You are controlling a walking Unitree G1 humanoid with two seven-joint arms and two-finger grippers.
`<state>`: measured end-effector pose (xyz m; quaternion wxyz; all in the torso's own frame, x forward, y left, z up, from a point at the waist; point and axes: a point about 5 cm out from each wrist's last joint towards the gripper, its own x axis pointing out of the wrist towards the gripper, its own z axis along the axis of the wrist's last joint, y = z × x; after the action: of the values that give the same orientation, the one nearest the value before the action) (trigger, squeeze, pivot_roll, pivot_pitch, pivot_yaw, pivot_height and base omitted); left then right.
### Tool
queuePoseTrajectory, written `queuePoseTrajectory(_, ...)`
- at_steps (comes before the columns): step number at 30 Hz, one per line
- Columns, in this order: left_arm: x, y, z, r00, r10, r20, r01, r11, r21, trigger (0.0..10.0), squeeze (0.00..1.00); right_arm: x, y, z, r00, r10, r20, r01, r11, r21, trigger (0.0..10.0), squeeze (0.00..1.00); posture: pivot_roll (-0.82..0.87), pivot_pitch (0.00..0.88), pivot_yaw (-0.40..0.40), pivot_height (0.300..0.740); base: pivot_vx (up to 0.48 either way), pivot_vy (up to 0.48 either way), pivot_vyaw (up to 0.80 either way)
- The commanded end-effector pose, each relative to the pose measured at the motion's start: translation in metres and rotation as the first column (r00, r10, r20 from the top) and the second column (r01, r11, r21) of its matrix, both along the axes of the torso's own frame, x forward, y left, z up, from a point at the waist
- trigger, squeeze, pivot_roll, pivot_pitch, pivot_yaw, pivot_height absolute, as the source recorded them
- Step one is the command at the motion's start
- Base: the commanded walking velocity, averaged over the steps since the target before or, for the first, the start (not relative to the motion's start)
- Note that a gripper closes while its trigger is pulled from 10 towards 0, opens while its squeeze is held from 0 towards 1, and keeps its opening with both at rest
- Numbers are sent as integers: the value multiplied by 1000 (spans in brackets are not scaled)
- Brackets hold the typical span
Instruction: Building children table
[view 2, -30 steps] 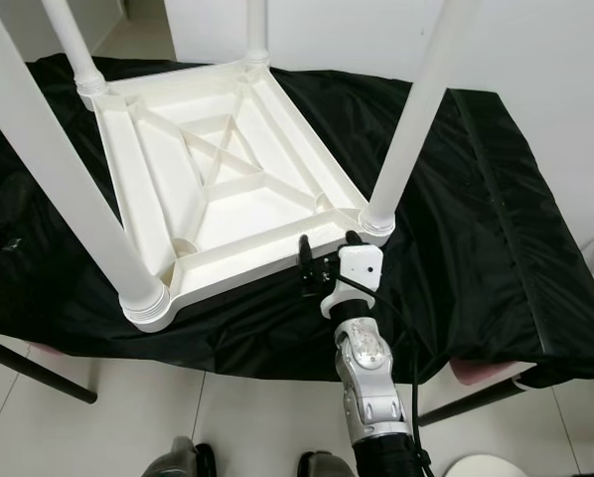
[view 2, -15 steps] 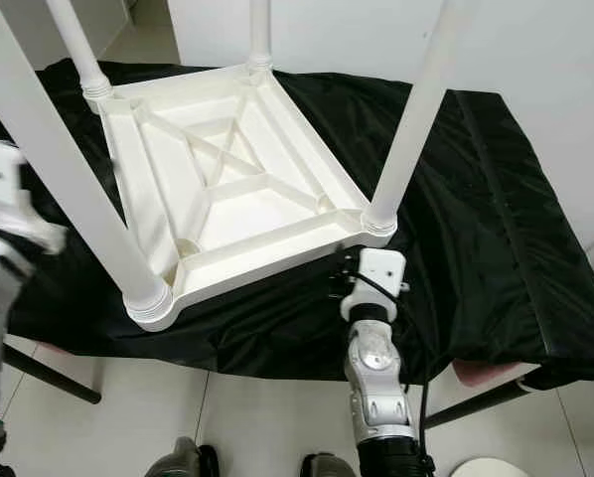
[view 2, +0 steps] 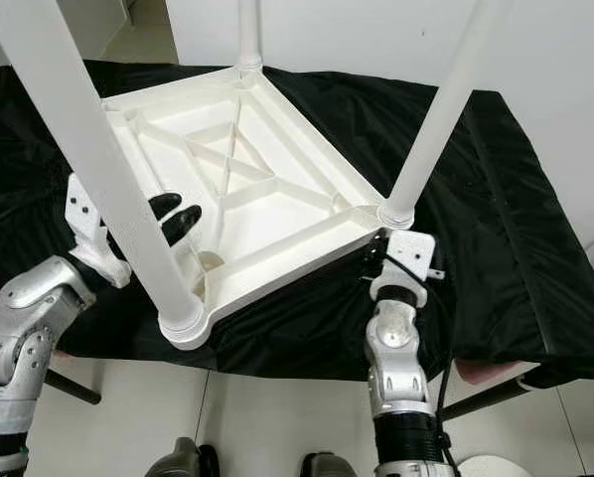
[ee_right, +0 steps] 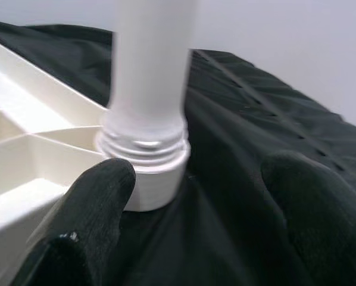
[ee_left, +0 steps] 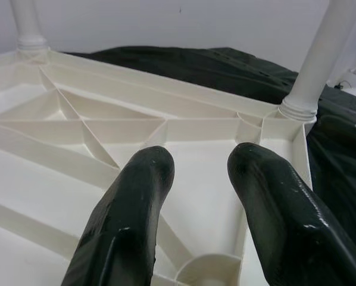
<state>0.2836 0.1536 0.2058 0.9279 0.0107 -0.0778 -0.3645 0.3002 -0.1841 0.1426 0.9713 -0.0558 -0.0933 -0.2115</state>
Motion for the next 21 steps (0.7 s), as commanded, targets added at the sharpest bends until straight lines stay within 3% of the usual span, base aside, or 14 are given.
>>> queuePoseTrajectory(1,-9,-13,0,988,-154,12,153,988,27,10000,0,0,-9,-4,999,-51,-18,51,999,-8,10000,0,-73,143,23,740,0,0,0)
queuePoseTrajectory(8,-19,-23,0,979,-201,21,200,979,34,10000,0,11,-29,-2,993,-116,-31,117,992,39,10000,0,-76,149,26,740,0,0,0)
queuePoseTrajectory(12,-22,-22,1,981,-191,17,190,980,57,10000,0,22,-24,-1,997,-70,-43,75,991,114,10000,0,-72,153,28,740,0,0,0)
queuePoseTrajectory(21,-31,-22,3,984,-177,21,175,981,77,10000,0,45,-7,-1,996,35,-88,-18,983,184,10000,0,-59,167,32,740,0,0,0)
